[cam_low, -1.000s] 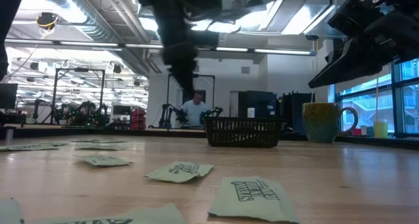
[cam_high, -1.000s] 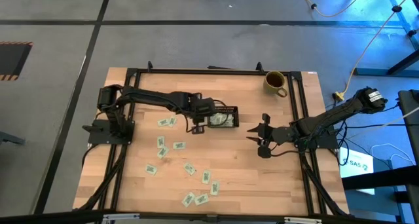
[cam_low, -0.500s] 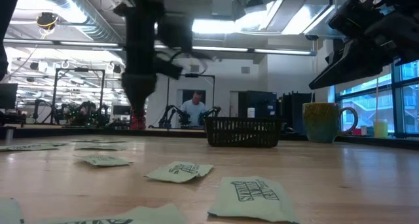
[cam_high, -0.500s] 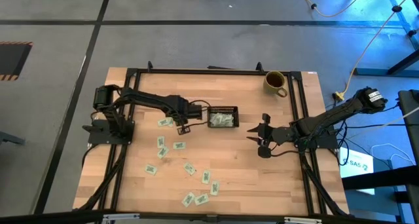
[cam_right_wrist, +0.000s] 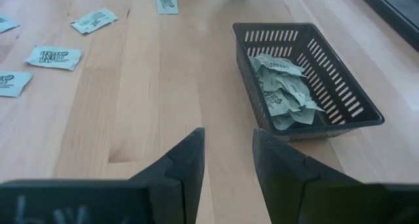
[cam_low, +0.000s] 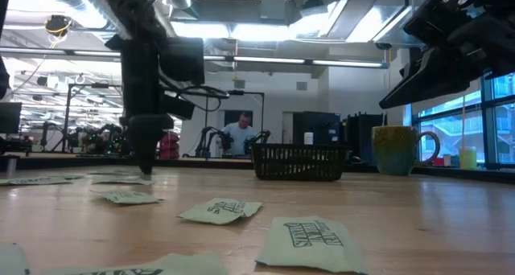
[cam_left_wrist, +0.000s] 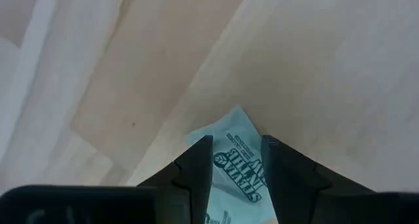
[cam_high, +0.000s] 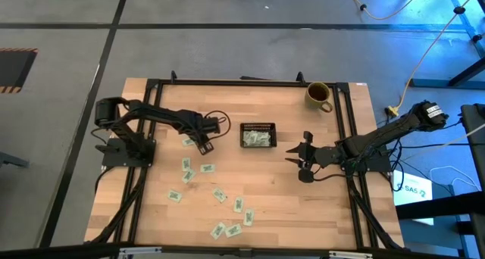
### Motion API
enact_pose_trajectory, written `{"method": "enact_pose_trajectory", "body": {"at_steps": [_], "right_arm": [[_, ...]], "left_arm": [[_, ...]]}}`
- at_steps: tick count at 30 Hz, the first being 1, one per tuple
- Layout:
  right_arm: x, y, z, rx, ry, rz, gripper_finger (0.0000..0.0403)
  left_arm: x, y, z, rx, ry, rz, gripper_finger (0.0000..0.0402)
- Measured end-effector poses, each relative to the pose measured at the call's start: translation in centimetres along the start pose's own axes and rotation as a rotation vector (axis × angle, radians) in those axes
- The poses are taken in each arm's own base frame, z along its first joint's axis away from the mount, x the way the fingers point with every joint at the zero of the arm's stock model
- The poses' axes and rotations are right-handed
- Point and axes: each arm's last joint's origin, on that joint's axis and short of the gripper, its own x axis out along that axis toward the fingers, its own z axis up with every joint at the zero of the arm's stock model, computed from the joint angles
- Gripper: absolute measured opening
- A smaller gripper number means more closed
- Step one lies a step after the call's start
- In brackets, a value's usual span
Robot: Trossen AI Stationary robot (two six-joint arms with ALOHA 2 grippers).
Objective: Pick and place Stevia / Truvia into bins
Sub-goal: Put the stevia packet into the black basket
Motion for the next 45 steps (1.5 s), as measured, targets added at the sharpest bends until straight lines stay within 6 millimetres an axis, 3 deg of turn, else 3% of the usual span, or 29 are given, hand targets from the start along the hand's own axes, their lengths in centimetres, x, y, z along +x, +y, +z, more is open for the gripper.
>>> {"method": "enact_pose_trajectory", "body": {"at_steps": [6, 20, 23, 30, 40, 45], "right_arm": [[0.0, 0.0, 0.0, 0.001, -0.001, 0.0, 0.0131], [0.0, 0.0, 0.0, 0.0, -0.001, 0.0, 0.0131], [0.0, 0.0, 0.0, 0.0, -0.001, 0.0, 0.0131], [0.0, 0.0, 0.0, 0.0, -0.001, 0.0, 0.0131], [0.0, 0.0, 0.0, -0.003, -0.001, -0.001, 0.0131], [0.0, 0.0, 0.0, -0.003, -0.002, -0.001, 0.0131]], "left_arm": [[0.8, 0.5, -0.4, -0.058, 0.015, -0.009, 0.0118], [0.9, 0.5, -0.2, -0.025, -0.016, -0.004, 0.0011], [0.3, 0.2, 0.3, 0.0, -0.039, -0.026, 0.0006], [-3.0, -1.0, 2.9, 0.079, -0.195, -0.101, 0.0004], [-9.2, -4.1, 8.4, 0.159, -0.667, -0.357, 0.0004], [-10.3, -6.2, 9.9, 0.264, -0.734, -0.358, 0.0004]]}}
